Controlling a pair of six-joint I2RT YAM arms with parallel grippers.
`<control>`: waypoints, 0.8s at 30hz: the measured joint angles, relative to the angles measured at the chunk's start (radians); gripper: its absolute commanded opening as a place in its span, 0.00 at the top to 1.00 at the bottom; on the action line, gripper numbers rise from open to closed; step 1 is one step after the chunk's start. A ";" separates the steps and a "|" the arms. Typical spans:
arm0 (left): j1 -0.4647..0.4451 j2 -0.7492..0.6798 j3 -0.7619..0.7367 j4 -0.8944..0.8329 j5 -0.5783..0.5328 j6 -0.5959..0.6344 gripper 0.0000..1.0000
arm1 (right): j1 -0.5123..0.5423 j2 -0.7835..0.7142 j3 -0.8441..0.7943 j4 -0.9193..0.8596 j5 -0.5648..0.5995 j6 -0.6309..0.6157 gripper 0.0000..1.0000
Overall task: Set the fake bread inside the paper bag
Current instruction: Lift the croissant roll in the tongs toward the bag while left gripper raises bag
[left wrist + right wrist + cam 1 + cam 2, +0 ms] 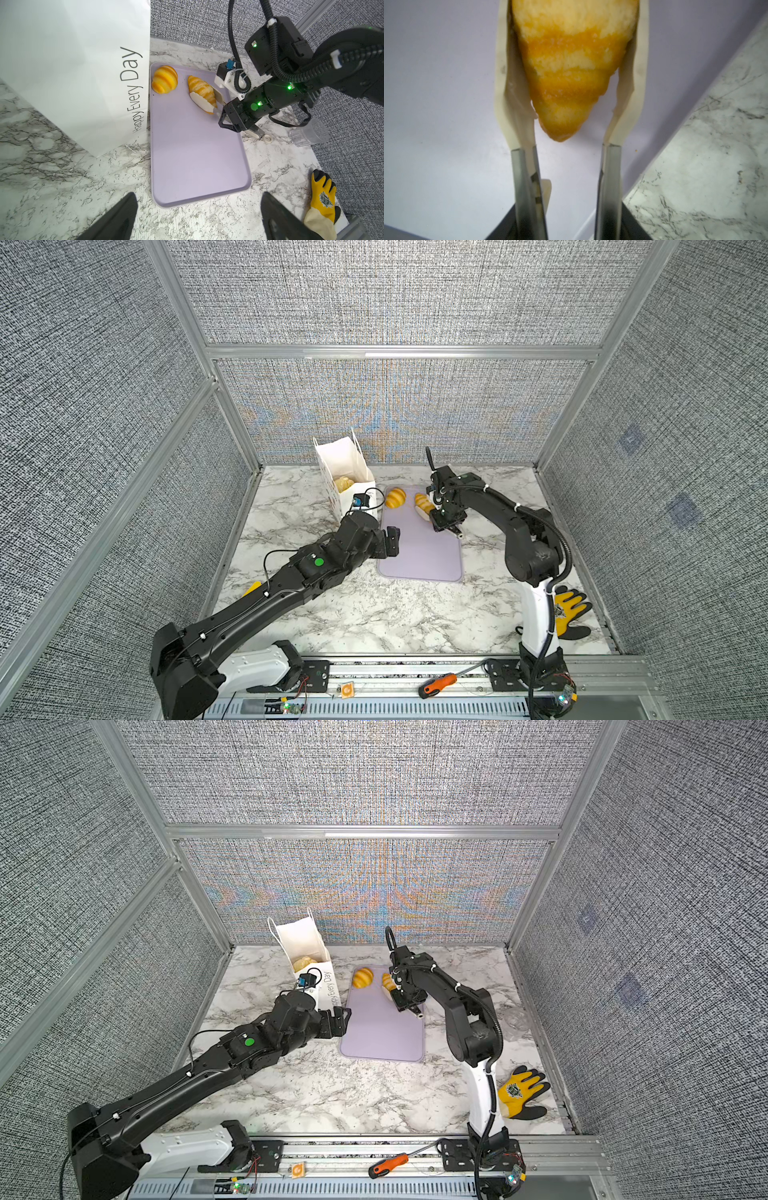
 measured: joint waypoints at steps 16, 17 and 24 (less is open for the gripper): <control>0.000 -0.090 -0.012 -0.045 -0.055 0.013 0.03 | -0.013 -0.179 -0.150 0.076 -0.144 0.022 0.49; 0.000 -0.094 -0.011 -0.048 -0.055 0.015 0.02 | -0.013 -0.188 -0.158 0.080 -0.150 0.027 0.49; 0.002 -0.111 0.017 -0.090 -0.063 0.030 0.01 | -0.013 -0.255 -0.200 0.094 -0.195 0.051 0.50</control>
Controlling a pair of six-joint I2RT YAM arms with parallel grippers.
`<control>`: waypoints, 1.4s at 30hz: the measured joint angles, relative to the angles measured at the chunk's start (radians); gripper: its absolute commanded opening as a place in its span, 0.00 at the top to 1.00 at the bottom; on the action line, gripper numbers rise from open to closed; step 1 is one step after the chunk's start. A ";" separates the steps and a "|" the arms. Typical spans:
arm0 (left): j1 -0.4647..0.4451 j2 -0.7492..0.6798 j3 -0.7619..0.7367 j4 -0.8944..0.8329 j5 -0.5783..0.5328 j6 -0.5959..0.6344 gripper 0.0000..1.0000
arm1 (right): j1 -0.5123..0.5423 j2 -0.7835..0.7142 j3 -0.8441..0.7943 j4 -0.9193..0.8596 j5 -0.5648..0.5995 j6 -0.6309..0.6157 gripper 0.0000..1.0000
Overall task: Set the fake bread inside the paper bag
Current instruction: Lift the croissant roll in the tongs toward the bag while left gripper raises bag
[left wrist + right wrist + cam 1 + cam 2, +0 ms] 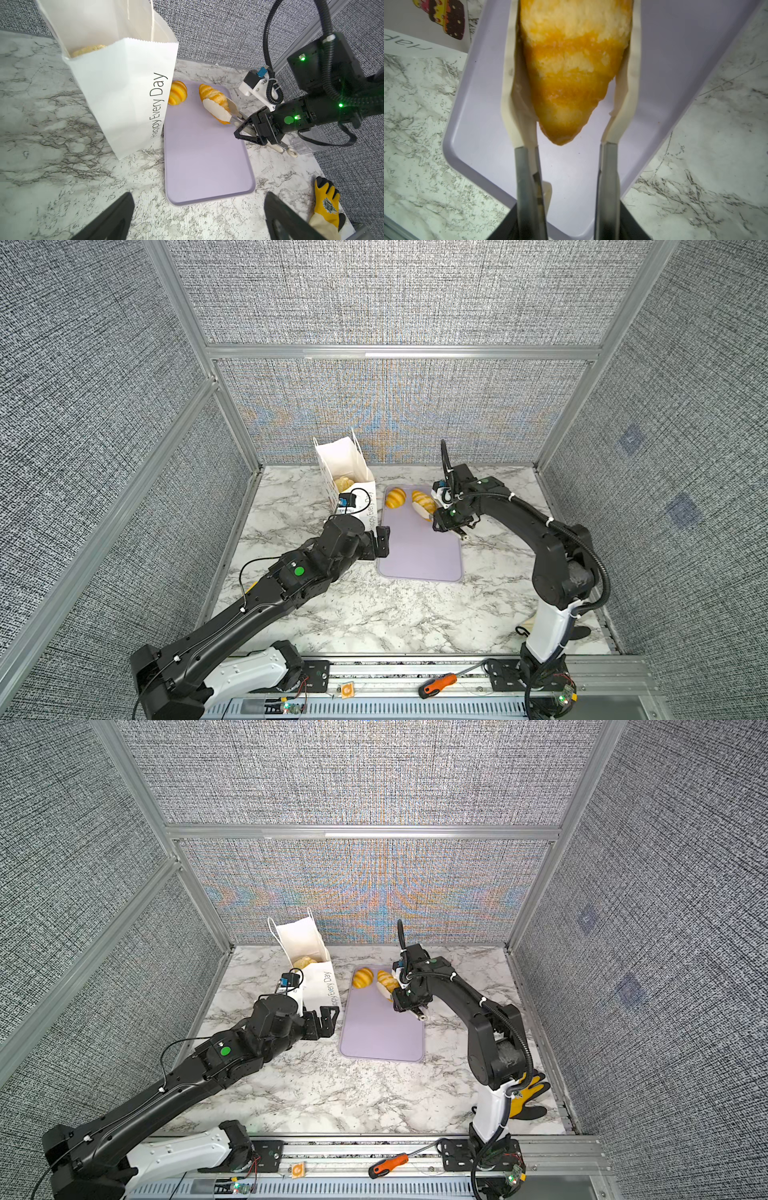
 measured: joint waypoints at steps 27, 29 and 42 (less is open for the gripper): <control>0.146 -0.034 0.210 -0.217 0.003 0.093 0.01 | 0.037 -0.248 -0.065 0.001 -0.121 0.024 0.50; 0.158 -0.034 0.225 -0.228 0.010 0.103 0.01 | 0.044 -0.257 -0.059 -0.002 -0.121 0.034 0.50; 0.265 -0.009 0.314 -0.281 0.053 0.159 0.01 | 0.102 -0.330 0.012 -0.025 -0.131 0.035 0.50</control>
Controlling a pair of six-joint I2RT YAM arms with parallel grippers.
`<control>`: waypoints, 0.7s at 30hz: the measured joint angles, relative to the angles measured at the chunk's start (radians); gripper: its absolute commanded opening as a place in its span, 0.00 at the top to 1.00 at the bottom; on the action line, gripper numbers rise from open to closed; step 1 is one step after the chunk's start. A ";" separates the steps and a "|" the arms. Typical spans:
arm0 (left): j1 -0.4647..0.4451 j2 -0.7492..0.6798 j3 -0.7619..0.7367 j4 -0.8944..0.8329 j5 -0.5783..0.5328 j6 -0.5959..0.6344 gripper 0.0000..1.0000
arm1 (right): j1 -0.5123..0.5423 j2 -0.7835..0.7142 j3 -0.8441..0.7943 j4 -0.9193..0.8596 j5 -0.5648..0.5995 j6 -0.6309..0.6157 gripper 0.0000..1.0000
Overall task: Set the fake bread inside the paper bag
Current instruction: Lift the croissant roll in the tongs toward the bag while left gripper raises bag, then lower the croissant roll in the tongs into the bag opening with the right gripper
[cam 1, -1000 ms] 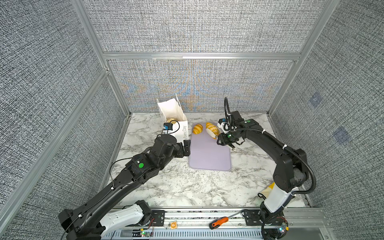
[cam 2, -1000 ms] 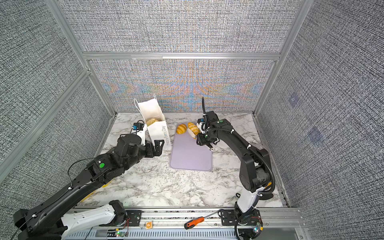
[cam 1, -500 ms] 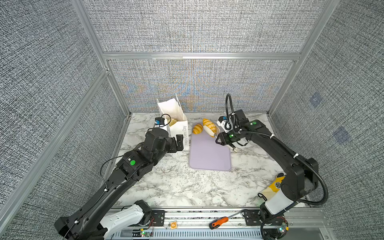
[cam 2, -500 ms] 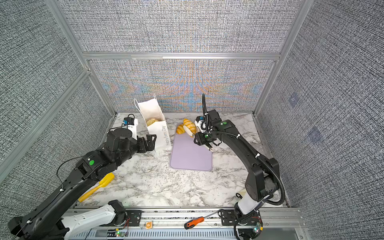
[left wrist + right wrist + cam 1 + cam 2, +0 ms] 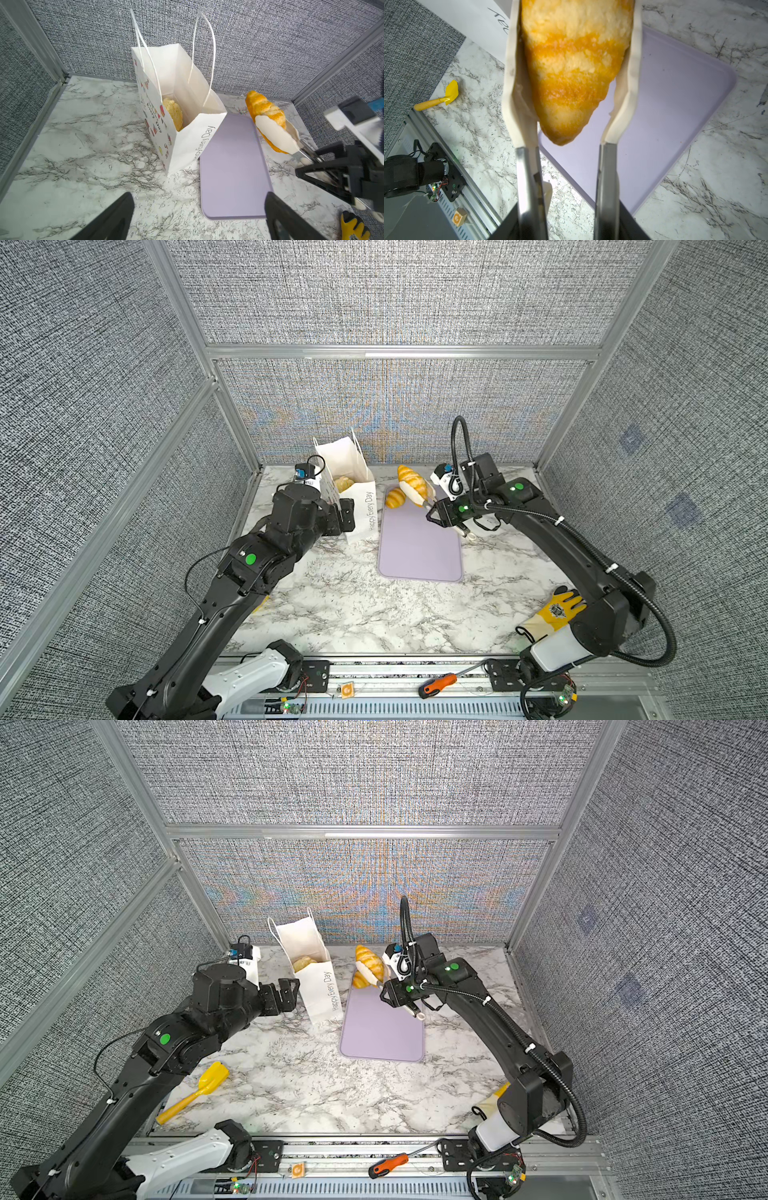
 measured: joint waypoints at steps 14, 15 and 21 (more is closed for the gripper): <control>0.137 0.016 0.004 -0.005 0.135 0.062 0.01 | 0.123 -0.046 0.061 0.037 -0.036 0.011 0.50; 0.143 0.016 0.001 -0.002 0.148 0.065 0.01 | 0.133 -0.039 0.069 0.044 -0.039 0.013 0.50; 0.180 -0.023 -0.047 0.049 0.203 0.074 0.01 | 0.188 0.026 0.133 0.087 -0.065 0.035 0.50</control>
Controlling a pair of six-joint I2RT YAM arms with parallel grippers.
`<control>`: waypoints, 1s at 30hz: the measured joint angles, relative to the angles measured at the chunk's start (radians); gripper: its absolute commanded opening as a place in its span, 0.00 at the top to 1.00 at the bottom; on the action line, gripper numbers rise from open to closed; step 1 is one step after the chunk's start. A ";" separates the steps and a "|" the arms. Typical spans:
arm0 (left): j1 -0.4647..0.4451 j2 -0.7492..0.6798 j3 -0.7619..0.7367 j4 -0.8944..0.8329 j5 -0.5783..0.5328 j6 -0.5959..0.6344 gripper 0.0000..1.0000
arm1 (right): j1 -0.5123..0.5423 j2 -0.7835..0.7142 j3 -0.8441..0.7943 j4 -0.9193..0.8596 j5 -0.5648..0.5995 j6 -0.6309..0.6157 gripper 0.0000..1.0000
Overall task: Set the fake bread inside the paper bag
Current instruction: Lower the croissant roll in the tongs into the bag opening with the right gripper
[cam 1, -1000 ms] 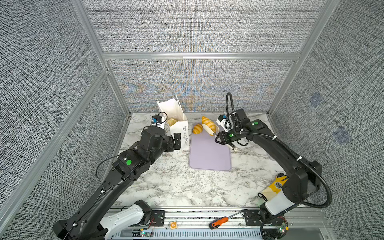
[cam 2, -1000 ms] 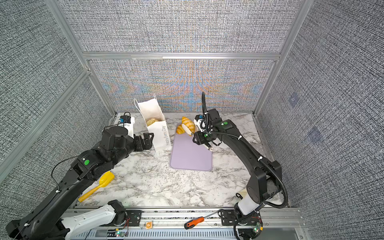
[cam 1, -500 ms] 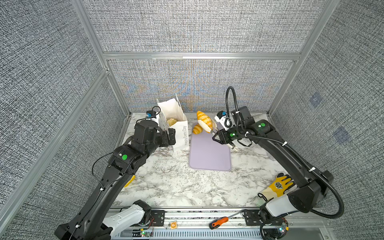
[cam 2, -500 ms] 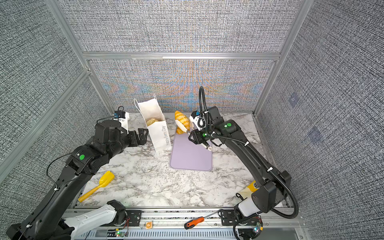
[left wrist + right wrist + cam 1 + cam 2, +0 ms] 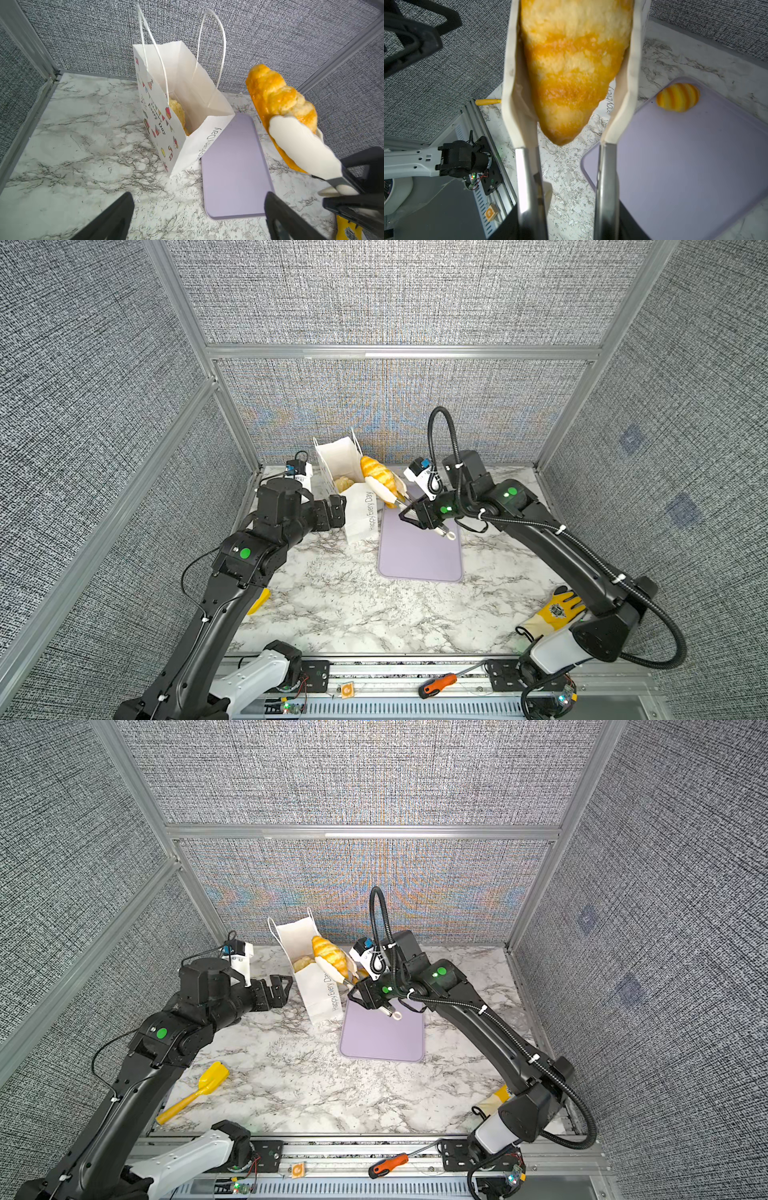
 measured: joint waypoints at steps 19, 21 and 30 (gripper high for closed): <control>0.053 -0.039 -0.055 0.023 0.050 0.005 0.01 | 0.049 0.311 0.317 0.055 0.012 0.105 0.51; 0.053 -0.039 -0.057 0.022 0.050 0.006 0.01 | 0.049 0.340 0.348 0.053 0.021 0.107 0.51; 0.053 -0.040 -0.058 0.021 0.064 0.019 0.01 | 0.049 0.461 0.489 -0.007 0.081 0.121 0.50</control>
